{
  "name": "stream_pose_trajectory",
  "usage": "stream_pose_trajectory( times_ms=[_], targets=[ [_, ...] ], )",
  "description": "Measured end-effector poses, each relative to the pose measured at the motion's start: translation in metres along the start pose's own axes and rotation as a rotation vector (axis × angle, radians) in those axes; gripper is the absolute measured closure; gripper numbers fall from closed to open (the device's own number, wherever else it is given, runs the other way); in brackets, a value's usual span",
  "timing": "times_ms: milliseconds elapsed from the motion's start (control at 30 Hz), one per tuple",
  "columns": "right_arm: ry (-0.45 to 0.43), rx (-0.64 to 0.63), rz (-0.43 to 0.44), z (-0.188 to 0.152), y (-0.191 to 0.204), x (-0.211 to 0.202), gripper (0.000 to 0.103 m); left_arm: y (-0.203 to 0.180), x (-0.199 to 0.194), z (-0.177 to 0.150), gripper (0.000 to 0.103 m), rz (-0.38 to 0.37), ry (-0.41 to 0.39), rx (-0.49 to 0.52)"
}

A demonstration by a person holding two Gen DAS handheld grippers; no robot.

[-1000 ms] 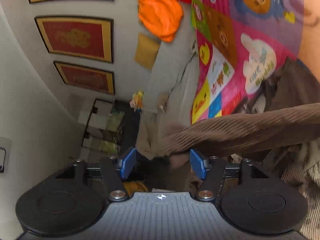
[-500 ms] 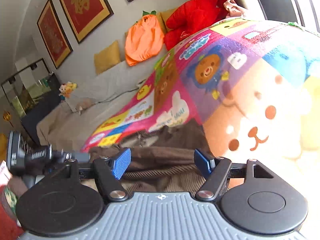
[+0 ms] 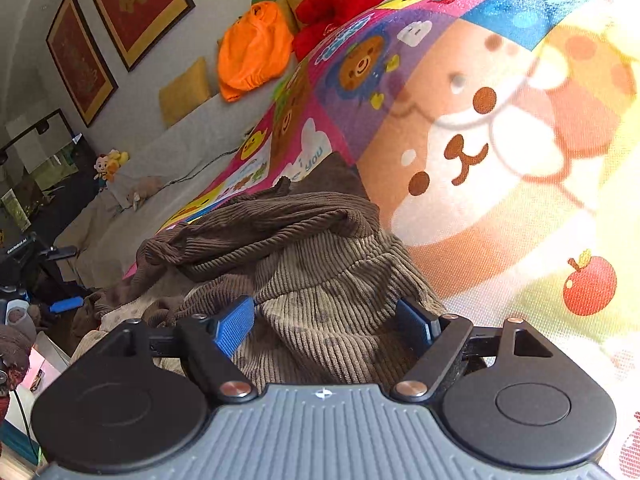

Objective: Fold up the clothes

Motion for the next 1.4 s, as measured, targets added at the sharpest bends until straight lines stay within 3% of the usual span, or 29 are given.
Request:
stream_pose_trajectory(
  times_ms=[133,267,300,367,433,500,633,800,867,933,967,1000,1033,1100,1200,1400],
  targets=[
    [-0.005,-0.003,0.003,-0.001,0.000,-0.002,0.020,0.046,0.007,0.022,0.009,0.074,-0.077,-0.174],
    [-0.015,0.047,0.024,-0.001,-0.006,-0.003,0.019,0.047,0.025,0.036,0.013,0.145,-0.108,-0.092],
    [-0.017,0.051,0.027,-0.001,-0.006,-0.003,0.018,0.046,0.029,0.040,0.020,0.166,-0.121,-0.059],
    [-0.018,0.051,0.027,-0.001,-0.005,-0.002,0.018,0.039,0.037,0.043,0.042,0.193,-0.140,0.009],
    [-0.020,0.048,0.025,-0.002,-0.003,-0.002,0.018,0.028,0.041,0.043,0.082,0.196,-0.153,0.070],
    [-0.021,0.052,0.027,-0.001,-0.004,-0.003,0.018,0.008,0.038,0.042,0.092,0.174,-0.172,0.127],
    [-0.025,0.058,0.032,-0.001,-0.004,-0.003,0.017,-0.079,0.007,0.024,0.100,-0.022,-0.233,0.329],
    [-0.028,0.056,0.041,-0.001,-0.003,-0.002,0.014,-0.194,-0.015,-0.034,0.099,-0.260,-0.219,0.576],
    [-0.039,0.070,0.040,-0.001,-0.005,-0.004,0.014,-0.213,-0.015,-0.057,0.097,-0.278,-0.188,0.616],
    [-0.058,0.090,0.036,-0.002,-0.009,-0.006,0.014,-0.208,-0.013,-0.066,0.082,-0.249,-0.171,0.598],
    [-0.064,0.101,0.043,-0.001,-0.010,-0.007,0.013,-0.198,-0.009,-0.064,0.071,-0.217,-0.160,0.559],
    [-0.069,0.112,0.050,-0.001,-0.011,-0.008,0.011,-0.185,-0.006,-0.061,0.048,-0.183,-0.149,0.517],
    [-0.074,0.122,0.057,-0.001,-0.012,-0.009,0.010,-0.165,-0.003,-0.052,0.040,-0.141,-0.140,0.451],
    [-0.072,0.118,0.062,-0.001,-0.010,-0.008,0.010,-0.123,0.003,-0.034,0.039,-0.059,-0.122,0.317],
    [-0.070,0.103,0.068,-0.001,-0.007,-0.008,0.008,-0.054,0.006,-0.008,0.030,0.029,-0.097,0.080],
    [-0.056,0.111,0.077,-0.001,-0.007,-0.005,0.006,-0.003,0.023,0.008,0.022,0.162,-0.120,-0.027]
  ],
)
Point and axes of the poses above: each gripper's, at about its wrist camera, not at the fingertips, and x roughly the way its jaws point, y to its left, z to its top, the point moved 8 cm from there along x, roughly the way its jaws point, and after that the axes turned 8 degrees about -x, right-handed, at the moved point
